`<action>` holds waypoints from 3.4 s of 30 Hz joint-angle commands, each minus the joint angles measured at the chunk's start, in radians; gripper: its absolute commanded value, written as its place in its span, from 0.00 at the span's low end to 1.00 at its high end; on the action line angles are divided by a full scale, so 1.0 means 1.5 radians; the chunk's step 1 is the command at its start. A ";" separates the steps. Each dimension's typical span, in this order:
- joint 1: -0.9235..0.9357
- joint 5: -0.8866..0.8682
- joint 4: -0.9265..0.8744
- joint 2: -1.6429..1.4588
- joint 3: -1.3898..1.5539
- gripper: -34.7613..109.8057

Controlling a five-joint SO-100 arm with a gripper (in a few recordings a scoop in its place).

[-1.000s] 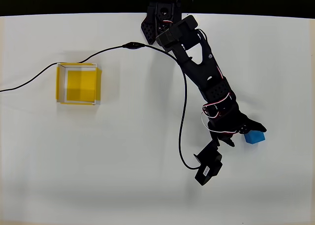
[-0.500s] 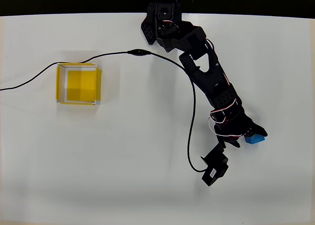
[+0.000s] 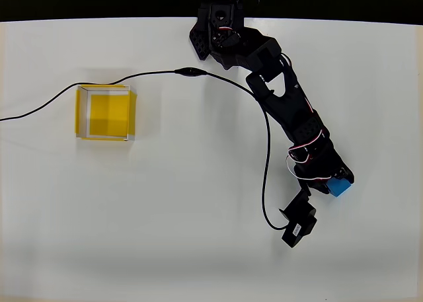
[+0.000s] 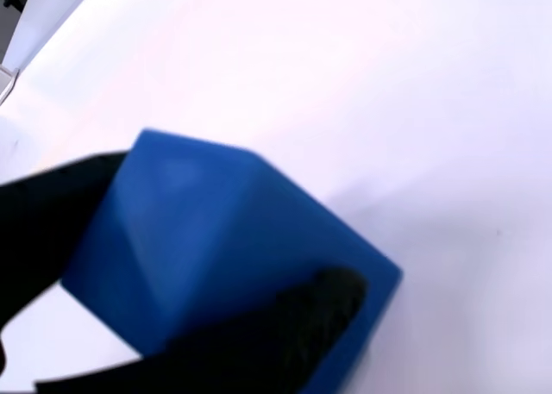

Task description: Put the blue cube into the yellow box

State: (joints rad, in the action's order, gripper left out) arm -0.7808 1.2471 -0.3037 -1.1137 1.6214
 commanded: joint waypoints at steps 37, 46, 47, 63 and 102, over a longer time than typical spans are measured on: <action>0.781 0.307 -0.378 -0.809 0.304 0.35; 0.989 0.341 -0.325 -0.802 0.358 0.35; 1.004 0.347 -0.312 -0.804 0.371 0.35; 1.148 0.388 -0.186 -0.749 0.461 0.35; 1.138 0.341 -0.030 -0.732 0.542 0.47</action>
State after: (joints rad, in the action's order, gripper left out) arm 0.9495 1.7472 -0.3436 -2.0417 2.4605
